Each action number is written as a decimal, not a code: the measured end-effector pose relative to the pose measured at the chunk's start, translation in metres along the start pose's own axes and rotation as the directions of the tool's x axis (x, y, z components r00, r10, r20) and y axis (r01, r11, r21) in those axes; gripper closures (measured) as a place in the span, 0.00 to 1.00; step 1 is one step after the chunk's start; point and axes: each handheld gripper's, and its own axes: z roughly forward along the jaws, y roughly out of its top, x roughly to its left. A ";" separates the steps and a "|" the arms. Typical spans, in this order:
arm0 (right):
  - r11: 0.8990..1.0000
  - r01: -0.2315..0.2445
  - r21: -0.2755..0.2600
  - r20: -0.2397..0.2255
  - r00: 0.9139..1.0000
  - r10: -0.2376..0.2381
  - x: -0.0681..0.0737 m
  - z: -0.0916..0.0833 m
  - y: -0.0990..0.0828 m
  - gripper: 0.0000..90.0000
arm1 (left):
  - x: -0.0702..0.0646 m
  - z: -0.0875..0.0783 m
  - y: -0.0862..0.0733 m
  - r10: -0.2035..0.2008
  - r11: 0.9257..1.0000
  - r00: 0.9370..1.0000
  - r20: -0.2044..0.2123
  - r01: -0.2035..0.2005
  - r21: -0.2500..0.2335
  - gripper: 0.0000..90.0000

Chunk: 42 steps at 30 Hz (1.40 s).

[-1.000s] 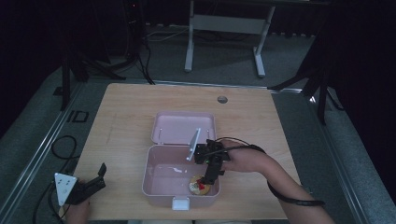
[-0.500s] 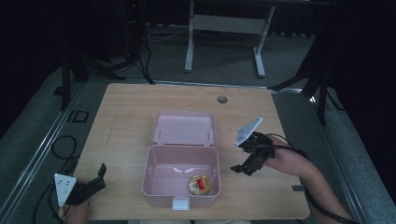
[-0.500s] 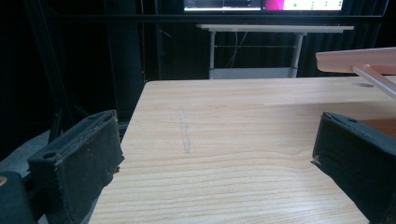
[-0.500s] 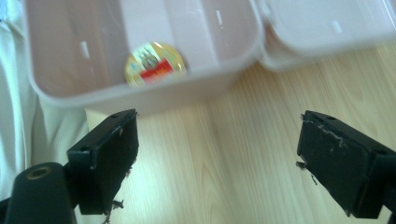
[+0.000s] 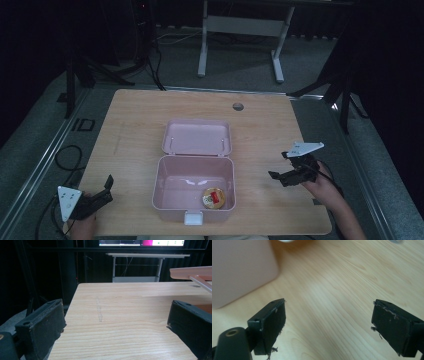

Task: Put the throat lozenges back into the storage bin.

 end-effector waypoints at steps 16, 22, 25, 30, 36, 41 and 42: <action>0.963 -0.226 -0.148 0.233 0.938 0.256 -0.009 0.016 -0.088 0.13 | -0.001 0.000 0.000 0.003 1.000 1.000 -0.002 -0.003 -0.001 0.02; 0.924 -0.311 -0.222 0.296 0.882 0.368 -0.012 0.011 -0.107 0.13 | -0.001 0.000 0.000 0.003 1.000 1.000 -0.002 -0.003 -0.001 0.02; 0.891 -0.353 -0.286 0.331 0.837 0.437 -0.013 0.006 -0.115 0.13 | -0.001 0.000 0.000 0.003 1.000 1.000 -0.002 -0.003 -0.001 0.02; 0.834 -0.417 -0.362 0.334 0.777 0.534 -0.020 0.001 -0.127 0.13 | -0.001 0.000 0.000 0.004 1.000 1.000 0.000 -0.004 0.001 0.02; 0.846 -0.404 -0.349 0.403 0.750 0.525 -0.023 0.006 -0.132 0.13 | 0.000 0.000 0.000 0.004 1.000 1.000 0.001 -0.004 0.002 0.02; 0.843 -0.395 -0.364 0.400 0.751 0.525 -0.024 0.006 -0.133 0.13 | 0.000 0.000 0.000 0.004 1.000 1.000 0.002 -0.004 0.002 0.02; 0.843 -0.400 -0.360 0.396 0.753 0.526 -0.024 0.007 -0.133 0.13 | 0.000 0.000 0.000 0.004 1.000 1.000 0.002 -0.004 0.002 0.02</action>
